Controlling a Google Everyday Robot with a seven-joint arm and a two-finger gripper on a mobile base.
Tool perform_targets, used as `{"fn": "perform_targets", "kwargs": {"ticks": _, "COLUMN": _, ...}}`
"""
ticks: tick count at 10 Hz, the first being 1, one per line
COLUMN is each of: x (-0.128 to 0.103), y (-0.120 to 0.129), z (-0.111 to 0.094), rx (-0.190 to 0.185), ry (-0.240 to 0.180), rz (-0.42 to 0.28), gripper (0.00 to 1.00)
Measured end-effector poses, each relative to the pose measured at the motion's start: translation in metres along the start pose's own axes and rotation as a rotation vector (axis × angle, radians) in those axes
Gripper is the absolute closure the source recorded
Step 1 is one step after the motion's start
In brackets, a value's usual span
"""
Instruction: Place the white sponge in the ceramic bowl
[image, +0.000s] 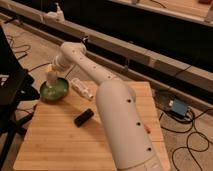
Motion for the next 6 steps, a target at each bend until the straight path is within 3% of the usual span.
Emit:
{"fn": "perform_targets", "kwargs": {"ticks": 3, "x": 0.004, "y": -0.014, "z": 0.022, "rx": -0.015, "ry": 0.009, "rz": 0.038, "gripper": 0.34}}
{"fn": "perform_targets", "kwargs": {"ticks": 6, "x": 0.007, "y": -0.021, "z": 0.023, "rx": -0.027, "ry": 0.019, "rz": 0.064, "gripper": 0.34}}
